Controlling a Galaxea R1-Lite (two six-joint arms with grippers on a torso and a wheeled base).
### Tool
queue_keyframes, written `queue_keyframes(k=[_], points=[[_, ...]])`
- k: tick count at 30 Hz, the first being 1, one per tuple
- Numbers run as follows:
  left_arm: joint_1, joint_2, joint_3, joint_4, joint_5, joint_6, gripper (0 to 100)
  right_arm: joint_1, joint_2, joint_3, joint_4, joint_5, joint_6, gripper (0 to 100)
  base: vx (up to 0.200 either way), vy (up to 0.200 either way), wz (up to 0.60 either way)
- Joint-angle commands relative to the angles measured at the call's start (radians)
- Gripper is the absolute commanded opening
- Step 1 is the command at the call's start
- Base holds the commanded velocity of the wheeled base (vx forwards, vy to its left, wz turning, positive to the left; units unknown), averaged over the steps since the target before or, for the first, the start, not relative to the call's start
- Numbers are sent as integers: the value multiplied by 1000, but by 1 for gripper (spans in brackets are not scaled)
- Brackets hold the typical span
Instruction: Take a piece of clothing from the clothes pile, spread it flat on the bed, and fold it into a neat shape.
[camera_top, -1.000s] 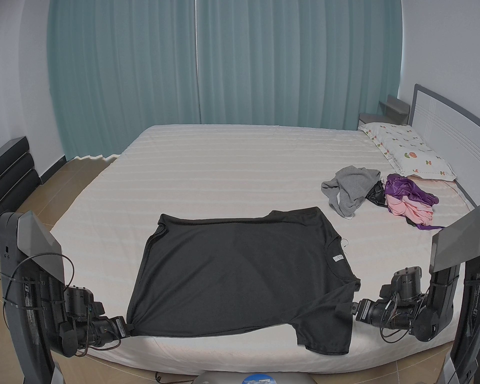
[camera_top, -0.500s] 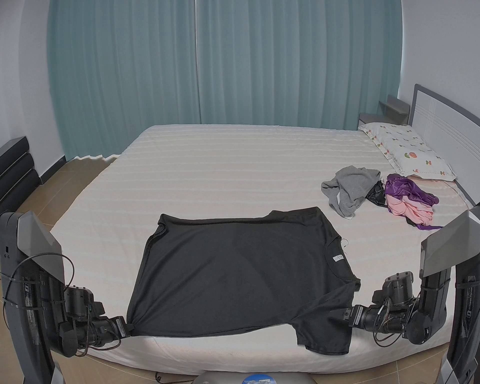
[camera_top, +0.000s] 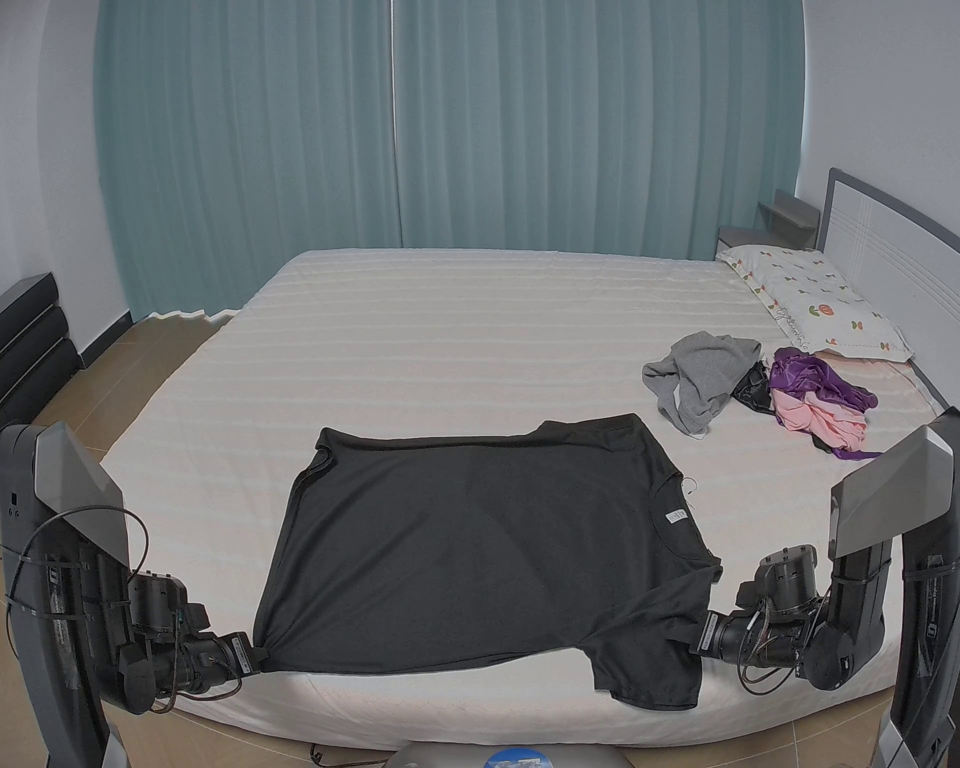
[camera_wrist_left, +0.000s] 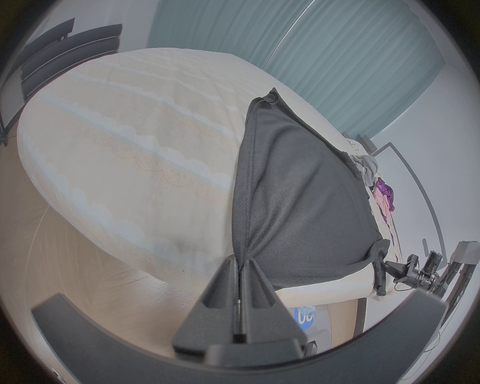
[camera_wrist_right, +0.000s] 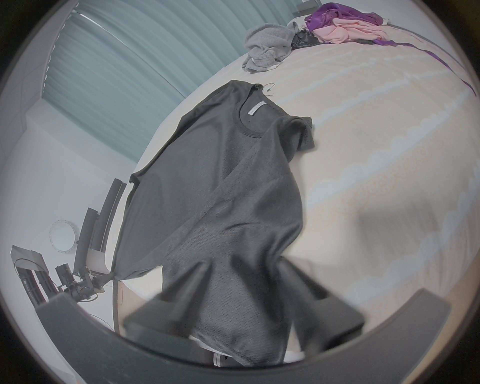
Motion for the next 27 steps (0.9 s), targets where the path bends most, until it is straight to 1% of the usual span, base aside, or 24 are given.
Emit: queue_keyframes(k=[1, 5, 12, 14, 15, 18, 22, 27], points=[[1, 2, 0, 0, 0, 0, 0, -4, 2, 14, 0, -17, 0, 0, 0, 0, 0], [1, 0, -3, 0, 0, -2, 0, -10, 2, 45, -3, -50, 0, 0, 0, 0, 0], [1, -3, 0, -28, 0, -42, 0, -53, -47, 109, -25, -50, 0, 0, 0, 0, 0], [1, -1, 5, -48, 0, -55, 0, -67, -54, 137, -51, -42, -3, 0, 0, 0, 0], [1, -1, 20, -68, 1, -52, 0, -78, -54, 180, -101, -39, -4, 0, 0, 0, 0], [1, -9, 38, -92, 11, -52, 0, -78, -50, 220, -146, -31, 0, 0, 0, 0, 0], [5, -9, 38, -89, 28, -49, 0, -96, -59, 220, -117, -28, -4, 0, 0, 0, 0], [4, -40, 38, -32, 38, -45, 0, -90, -131, 220, 7, -22, -30, 0, 0, 0, 0]])
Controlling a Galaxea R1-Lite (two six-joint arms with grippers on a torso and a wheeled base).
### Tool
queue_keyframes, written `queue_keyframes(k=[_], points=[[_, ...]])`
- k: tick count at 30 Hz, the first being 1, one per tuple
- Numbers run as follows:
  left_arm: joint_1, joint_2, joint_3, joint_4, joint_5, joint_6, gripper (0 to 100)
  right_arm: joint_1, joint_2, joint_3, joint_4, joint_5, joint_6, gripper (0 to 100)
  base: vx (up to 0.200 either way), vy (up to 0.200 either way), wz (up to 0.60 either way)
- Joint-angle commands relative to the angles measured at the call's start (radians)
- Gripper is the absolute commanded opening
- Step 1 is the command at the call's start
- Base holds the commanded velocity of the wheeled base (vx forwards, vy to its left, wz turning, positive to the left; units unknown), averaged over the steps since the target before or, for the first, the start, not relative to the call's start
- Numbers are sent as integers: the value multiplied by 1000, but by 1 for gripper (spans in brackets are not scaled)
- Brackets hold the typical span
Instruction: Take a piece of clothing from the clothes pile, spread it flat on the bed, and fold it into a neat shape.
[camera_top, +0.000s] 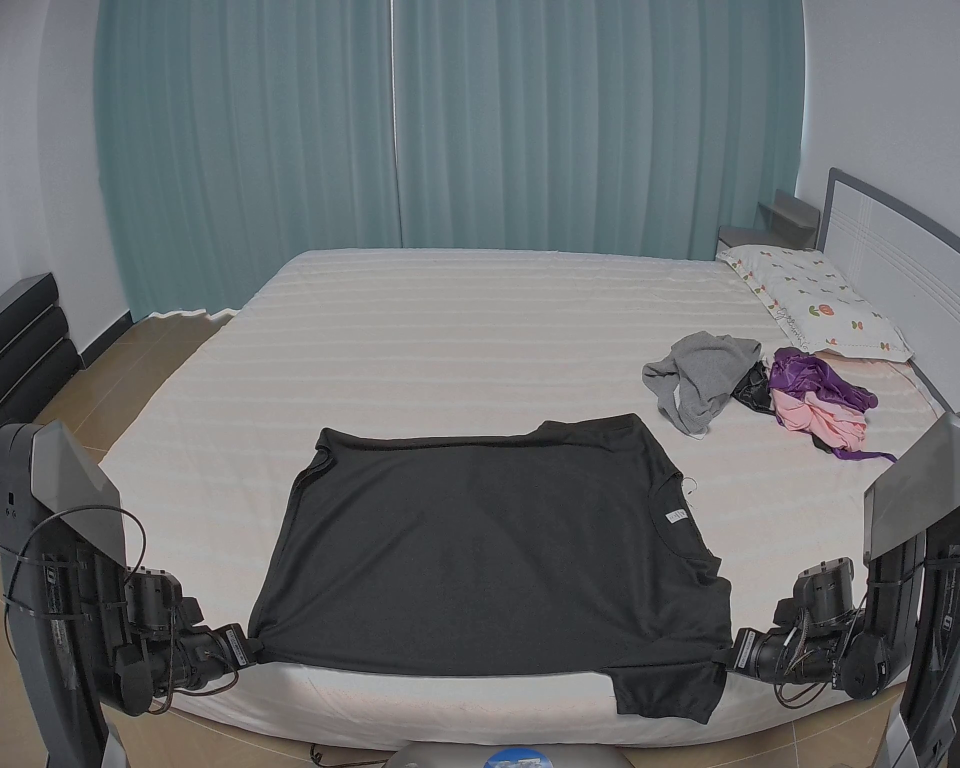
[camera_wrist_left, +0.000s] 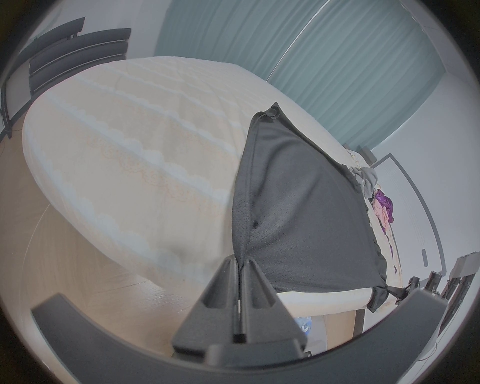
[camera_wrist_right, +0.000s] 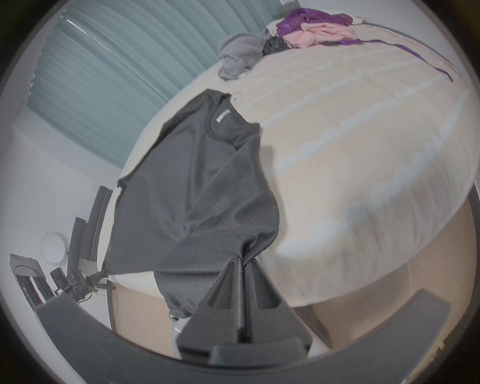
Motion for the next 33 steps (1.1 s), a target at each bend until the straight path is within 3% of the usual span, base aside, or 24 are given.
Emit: queue_keyframes(k=[1, 9, 16, 23, 33], points=[[1, -47, 18, 51, 6, 7, 0, -4, -90, 20, 81, 9, -22, 0, 0, 0, 0], [1, -139, 18, 233, 5, 97, 0, -21, -168, 20, 245, 20, -56, 0, 0, 0, 0], [10, -173, 18, 322, 11, 157, 0, -37, -209, 20, 295, 20, -59, 0, 0, 0, 0], [19, -257, 18, 473, 8, 235, 0, -85, -268, 20, 437, 20, -149, 0, 0, 0, 0], [18, -349, 18, 632, 14, 307, 0, -93, -351, 20, 571, 19, -187, 0, 0, 0, 0]])
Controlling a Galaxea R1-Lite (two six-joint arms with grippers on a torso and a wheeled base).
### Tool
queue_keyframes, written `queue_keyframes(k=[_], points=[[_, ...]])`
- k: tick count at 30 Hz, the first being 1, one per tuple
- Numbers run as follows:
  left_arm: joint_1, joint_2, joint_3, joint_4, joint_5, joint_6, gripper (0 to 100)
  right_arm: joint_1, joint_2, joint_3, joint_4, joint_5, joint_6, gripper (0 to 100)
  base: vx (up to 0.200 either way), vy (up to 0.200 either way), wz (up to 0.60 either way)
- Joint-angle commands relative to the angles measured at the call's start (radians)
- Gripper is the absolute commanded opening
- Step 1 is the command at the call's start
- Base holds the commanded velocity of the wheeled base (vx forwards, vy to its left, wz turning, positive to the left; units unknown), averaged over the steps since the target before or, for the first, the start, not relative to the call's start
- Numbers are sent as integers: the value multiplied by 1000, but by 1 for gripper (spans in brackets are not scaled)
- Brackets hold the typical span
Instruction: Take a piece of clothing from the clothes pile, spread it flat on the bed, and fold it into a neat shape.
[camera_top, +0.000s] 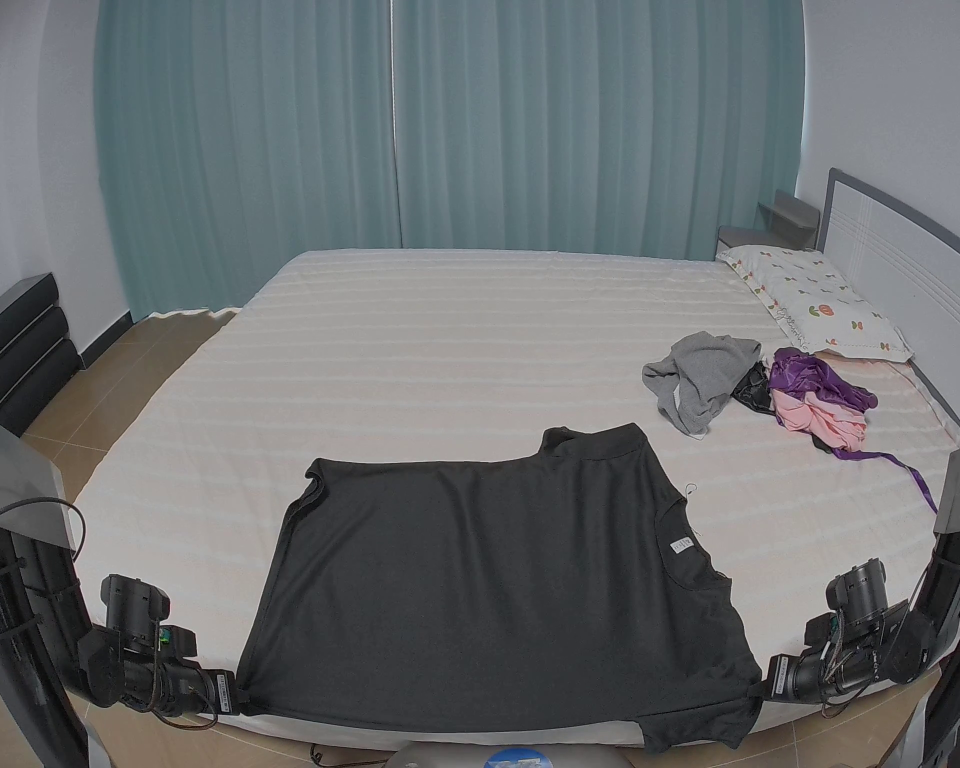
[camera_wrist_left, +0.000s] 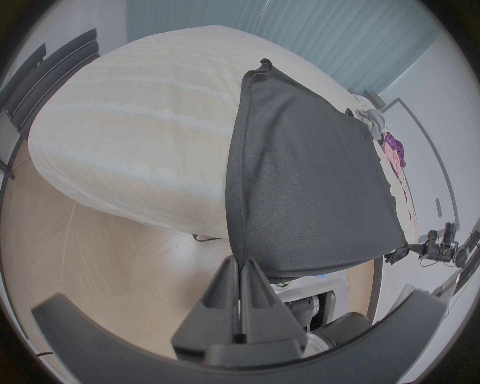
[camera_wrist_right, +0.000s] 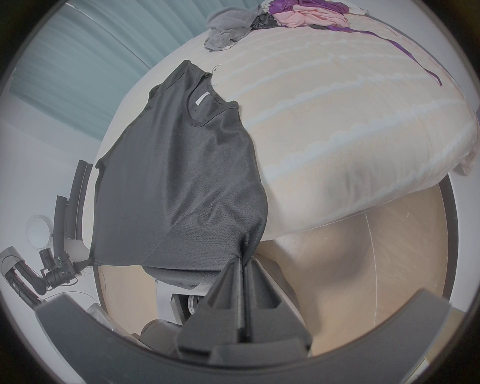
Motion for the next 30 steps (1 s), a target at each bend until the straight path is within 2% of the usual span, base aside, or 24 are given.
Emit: queue_keyframes(k=[1, 5, 14, 19, 26, 30], points=[[0, -68, 17, 49, 3, 25, 0, -3, -49, 17, 16, -2, -11, 0, 0, 0, 0], [-3, -142, 17, 169, 14, 67, 0, -3, -50, 17, 22, -9, -16, 0, 0, 0, 0], [-8, -147, 17, 221, 58, 94, 0, -5, -137, 17, 140, -15, -45, 0, 0, 0, 0], [-8, -174, 17, 287, 60, 139, 0, 5, -197, 17, 207, -59, -45, 0, 0, 0, 0], [-26, -253, 17, 377, 90, 154, 0, 6, -276, 17, 289, -61, -52, 0, 0, 0, 0], [-29, -282, 17, 446, 120, 199, 0, 6, -317, 17, 336, -62, -65, 0, 0, 0, 0]])
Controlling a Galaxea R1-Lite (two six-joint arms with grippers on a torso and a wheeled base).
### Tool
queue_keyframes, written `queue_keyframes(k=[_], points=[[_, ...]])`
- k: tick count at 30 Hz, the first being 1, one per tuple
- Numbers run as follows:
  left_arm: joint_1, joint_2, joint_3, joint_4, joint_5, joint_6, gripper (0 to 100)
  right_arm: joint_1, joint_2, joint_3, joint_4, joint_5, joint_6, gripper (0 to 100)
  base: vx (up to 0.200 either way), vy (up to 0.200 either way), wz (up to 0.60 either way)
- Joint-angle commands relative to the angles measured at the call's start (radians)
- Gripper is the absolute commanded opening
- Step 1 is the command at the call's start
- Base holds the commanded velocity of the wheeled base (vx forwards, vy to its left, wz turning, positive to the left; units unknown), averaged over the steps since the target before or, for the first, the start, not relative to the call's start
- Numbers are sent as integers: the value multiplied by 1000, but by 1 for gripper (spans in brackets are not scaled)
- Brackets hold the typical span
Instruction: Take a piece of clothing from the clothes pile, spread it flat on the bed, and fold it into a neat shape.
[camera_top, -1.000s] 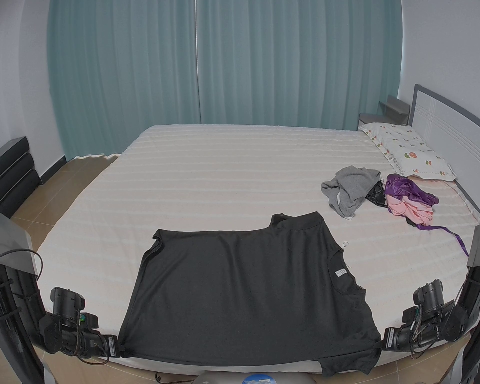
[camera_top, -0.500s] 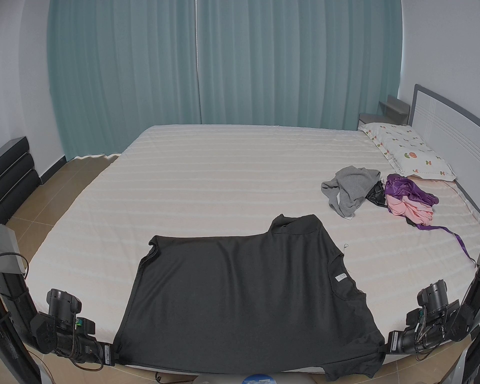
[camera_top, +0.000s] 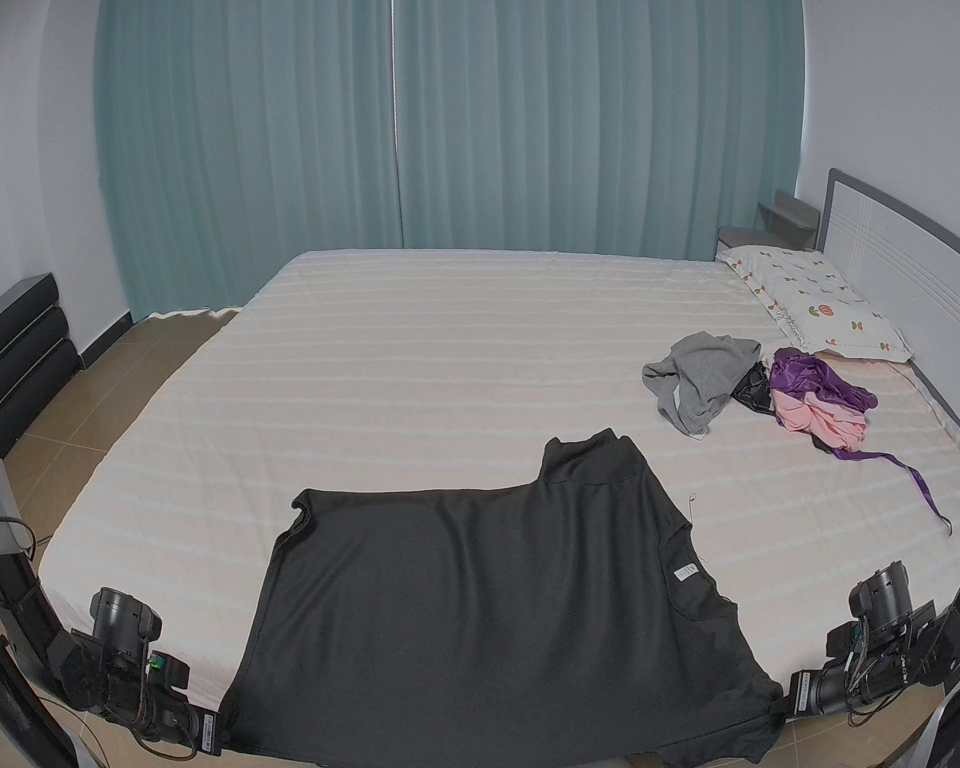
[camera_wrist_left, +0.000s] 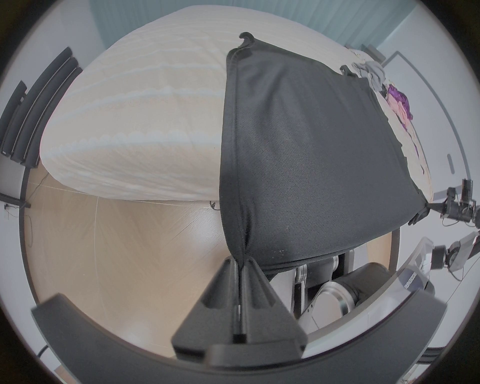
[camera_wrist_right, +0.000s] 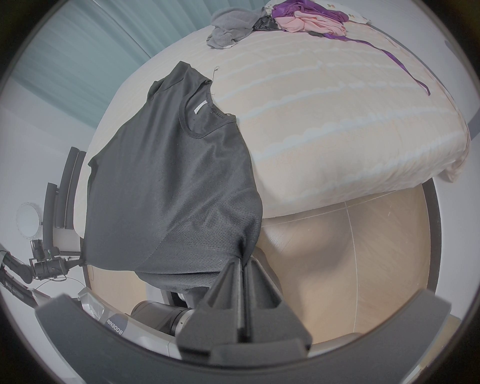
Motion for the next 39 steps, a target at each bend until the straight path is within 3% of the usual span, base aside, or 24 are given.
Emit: queue_keyframes(k=[1, 9, 16, 23, 33, 39], points=[[-4, -44, 17, 22, 13, 15, 0, -1, -59, 17, 19, -1, -7, 0, 0, 0, 0], [-9, -96, -12, 7, 20, -18, 0, -7, -140, 13, -16, -1, -12, 0, 0, 0, 0], [-11, -149, -124, -4, 2, -246, 0, -9, -125, -75, -33, 4, 1, 0, 0, 0, 0], [-17, -142, -188, -6, 2, -360, 0, -7, -83, -161, -33, 4, 7, 0, 0, 0, 0], [-24, -130, -219, -29, -13, -407, 0, -3, -86, -201, -33, 4, 11, 0, 0, 0, 0], [-26, -213, -217, -41, -10, -444, 0, 3, -102, -150, -33, -5, -3, 0, 0, 0, 0]])
